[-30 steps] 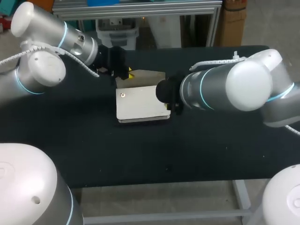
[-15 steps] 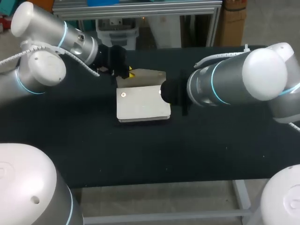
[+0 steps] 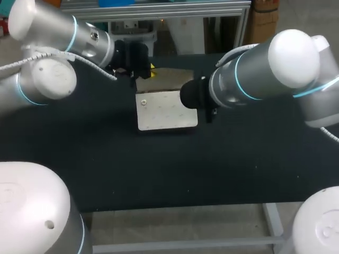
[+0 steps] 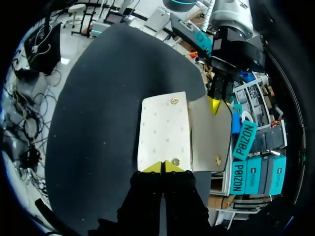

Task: Pick up the bag, open it, inspect its contents, close it, and place it on the opposite side

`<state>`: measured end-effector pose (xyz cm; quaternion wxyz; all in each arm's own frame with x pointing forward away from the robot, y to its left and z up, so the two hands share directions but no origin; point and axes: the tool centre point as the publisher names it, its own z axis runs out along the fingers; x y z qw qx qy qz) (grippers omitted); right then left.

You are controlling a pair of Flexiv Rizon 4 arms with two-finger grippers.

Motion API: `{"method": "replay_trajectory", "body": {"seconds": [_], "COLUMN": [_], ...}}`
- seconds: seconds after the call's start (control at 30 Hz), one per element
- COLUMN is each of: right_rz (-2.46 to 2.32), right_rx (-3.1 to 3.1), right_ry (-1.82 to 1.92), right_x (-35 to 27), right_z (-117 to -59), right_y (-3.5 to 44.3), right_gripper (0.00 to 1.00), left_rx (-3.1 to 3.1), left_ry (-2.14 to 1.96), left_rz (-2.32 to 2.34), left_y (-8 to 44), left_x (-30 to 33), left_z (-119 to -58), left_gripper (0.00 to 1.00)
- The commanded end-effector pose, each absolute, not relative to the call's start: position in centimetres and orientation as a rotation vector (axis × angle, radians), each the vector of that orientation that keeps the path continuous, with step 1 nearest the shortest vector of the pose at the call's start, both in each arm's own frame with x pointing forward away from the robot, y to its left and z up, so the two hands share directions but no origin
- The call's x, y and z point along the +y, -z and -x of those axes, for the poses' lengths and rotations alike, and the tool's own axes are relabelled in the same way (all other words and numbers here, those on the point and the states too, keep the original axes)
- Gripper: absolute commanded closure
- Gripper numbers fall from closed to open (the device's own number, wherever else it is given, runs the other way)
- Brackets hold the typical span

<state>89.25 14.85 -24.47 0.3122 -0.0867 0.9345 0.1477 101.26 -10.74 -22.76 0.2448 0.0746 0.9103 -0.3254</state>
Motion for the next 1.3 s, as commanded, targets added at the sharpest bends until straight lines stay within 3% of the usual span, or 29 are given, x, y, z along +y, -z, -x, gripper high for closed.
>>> {"method": "replay_trajectory", "body": {"seconds": [0.03,1.3], "right_rz": [0.222,0.194], "right_rx": [2.460,2.383], "right_ry": [-0.382,-0.355], "right_x": [15.4,17.3], "right_z": [-89.4,-97.6], "right_y": [25.2,28.6], "right_gripper": [1.00,1.00], "left_rx": [2.466,2.494], "left_ry": [0.812,0.908], "left_rz": [-0.128,-0.112], "left_y": [22.9,23.7], "left_x": [-11.6,-11.2], "left_z": [-100.7,-99.2], "left_gripper": [1.00,1.00]}}
